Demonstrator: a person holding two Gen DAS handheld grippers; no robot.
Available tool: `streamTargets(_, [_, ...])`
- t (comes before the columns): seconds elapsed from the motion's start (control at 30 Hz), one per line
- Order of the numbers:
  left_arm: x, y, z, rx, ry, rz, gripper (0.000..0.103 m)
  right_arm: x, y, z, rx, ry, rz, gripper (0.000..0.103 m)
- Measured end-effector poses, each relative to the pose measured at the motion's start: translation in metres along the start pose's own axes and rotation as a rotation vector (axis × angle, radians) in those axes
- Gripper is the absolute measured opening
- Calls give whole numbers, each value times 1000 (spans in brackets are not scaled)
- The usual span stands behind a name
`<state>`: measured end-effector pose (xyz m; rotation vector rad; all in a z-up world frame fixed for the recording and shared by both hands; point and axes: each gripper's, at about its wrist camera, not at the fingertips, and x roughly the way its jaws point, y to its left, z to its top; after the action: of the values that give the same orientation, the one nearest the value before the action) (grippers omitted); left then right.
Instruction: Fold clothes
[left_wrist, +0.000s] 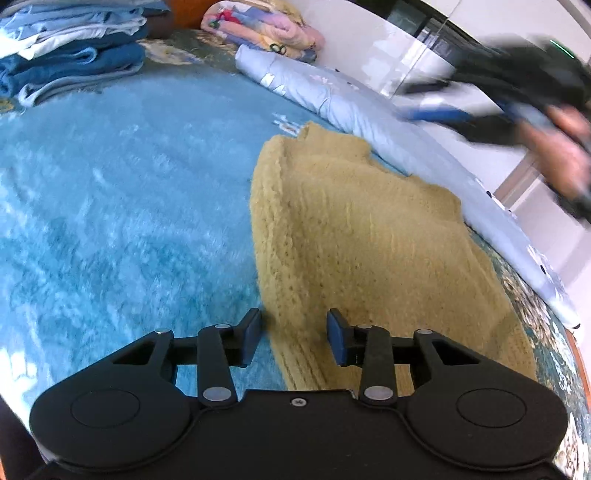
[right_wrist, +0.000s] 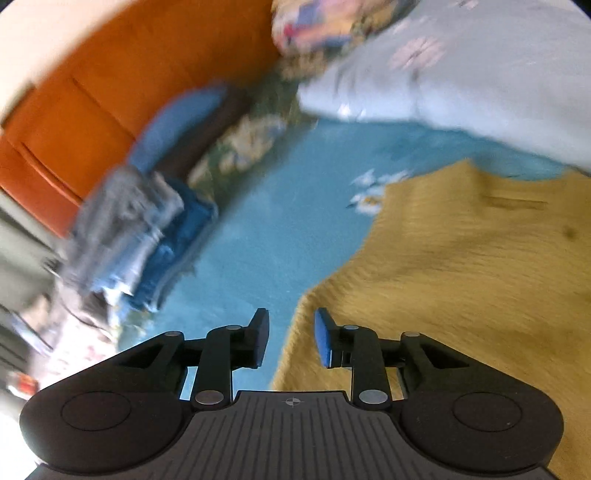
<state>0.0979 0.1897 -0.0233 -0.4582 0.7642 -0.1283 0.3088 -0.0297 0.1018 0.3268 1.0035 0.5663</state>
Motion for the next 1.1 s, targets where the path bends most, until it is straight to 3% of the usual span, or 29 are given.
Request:
streamTargets(0.17, [-5, -1, -9, -33, 19, -28, 35, -119, -90, -78, -8, -126, -192, 45])
streamTargets(0.2, [-7, -1, -12, -46, 23, -39, 35, -136, -109, -98, 21, -129, -230, 51])
streamTargets(0.27, [-8, -1, -16, -73, 33, -55, 35, -169, -151, -143, 115, -129, -288, 52])
streamTargets(0.37, [-13, -1, -23, -100, 49, -84, 35, -194, -206, -205, 321, -117, -317, 54])
streamTargets(0.47, [-12, 0, -25, -133, 67, -112, 35, -193, -229, -244, 426, -120, -264, 54])
streamTargets(0.63, [-12, 3, -27, -171, 78, -136, 35, -175, -243, -256, 481, -159, -116, 54])
streamTargets(0.87, [-19, 13, -34, -203, 46, -152, 35, -144, -246, -240, 450, -135, -7, 53])
streamTargets(0.93, [-17, 16, -33, -234, 47, -167, 36, -134, -247, -235, 451, -130, 23, 46])
streamTargets(1.0, [-15, 18, -33, -247, 58, -184, 37, -132, -248, -235, 463, -124, 32, 23])
streamTargets(1.1, [-12, 17, -31, -233, 72, -197, 39, -136, -254, -240, 506, -123, 44, 10])
